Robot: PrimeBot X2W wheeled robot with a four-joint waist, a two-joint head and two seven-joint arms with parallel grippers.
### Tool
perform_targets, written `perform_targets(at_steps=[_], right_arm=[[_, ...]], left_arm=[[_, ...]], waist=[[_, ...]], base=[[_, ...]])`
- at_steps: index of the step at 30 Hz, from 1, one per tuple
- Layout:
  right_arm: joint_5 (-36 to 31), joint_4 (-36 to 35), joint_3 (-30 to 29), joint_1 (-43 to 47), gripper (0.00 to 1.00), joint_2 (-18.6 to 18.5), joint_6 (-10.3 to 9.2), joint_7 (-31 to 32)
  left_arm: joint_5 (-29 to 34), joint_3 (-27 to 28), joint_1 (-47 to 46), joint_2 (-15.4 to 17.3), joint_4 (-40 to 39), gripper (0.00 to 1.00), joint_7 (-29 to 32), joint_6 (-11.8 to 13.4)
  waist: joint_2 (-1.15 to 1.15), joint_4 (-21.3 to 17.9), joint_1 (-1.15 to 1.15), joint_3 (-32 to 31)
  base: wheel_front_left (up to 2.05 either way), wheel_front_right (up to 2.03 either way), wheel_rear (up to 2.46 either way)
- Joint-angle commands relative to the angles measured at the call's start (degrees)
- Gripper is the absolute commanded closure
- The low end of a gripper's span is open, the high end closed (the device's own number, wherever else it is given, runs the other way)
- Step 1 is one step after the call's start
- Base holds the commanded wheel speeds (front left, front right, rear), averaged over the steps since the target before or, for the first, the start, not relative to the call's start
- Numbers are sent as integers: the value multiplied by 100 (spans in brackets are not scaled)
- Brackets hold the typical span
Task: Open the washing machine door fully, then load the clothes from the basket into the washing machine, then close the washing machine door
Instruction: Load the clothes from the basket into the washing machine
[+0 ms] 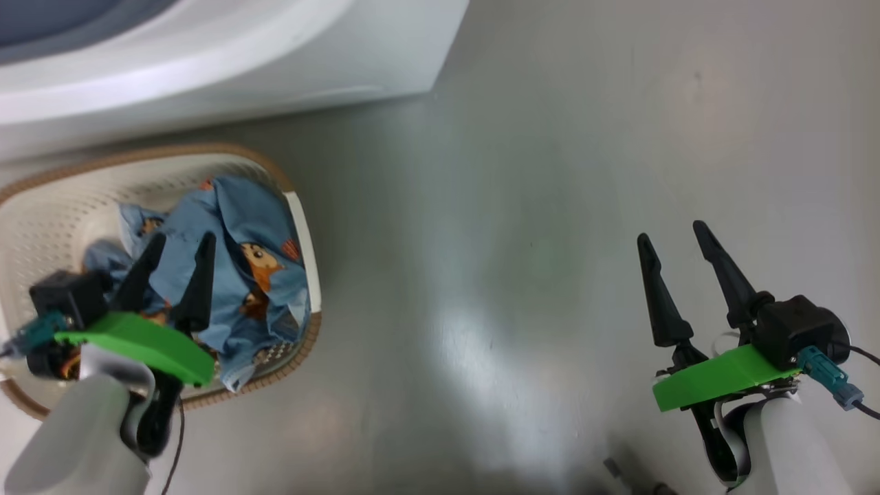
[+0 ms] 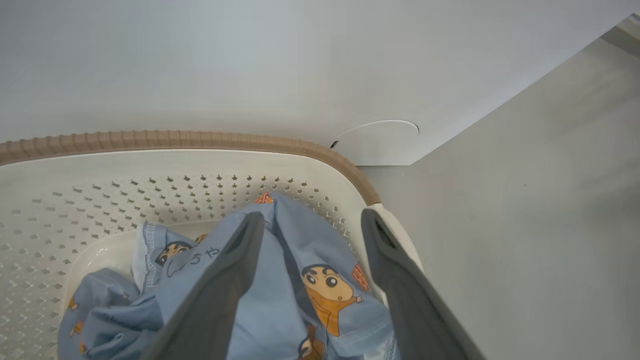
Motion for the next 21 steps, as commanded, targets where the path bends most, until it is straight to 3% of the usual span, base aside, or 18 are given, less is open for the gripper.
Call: perform_targets(at_steps=[1, 21], right_arm=[[65, -147, 142, 67, 0, -8, 9, -68], [276, -235, 308, -16, 0, -8, 9, -68]], left_arm=[[-168, 37, -85, 259, 8, 0, -29, -16], [-1453, -1380, -1238, 556, 1133, 0, 182, -16]], waist=[[0, -110, 0, 473], [0, -334, 0, 1181]], base=[[0, 0, 0], [0, 0, 0]])
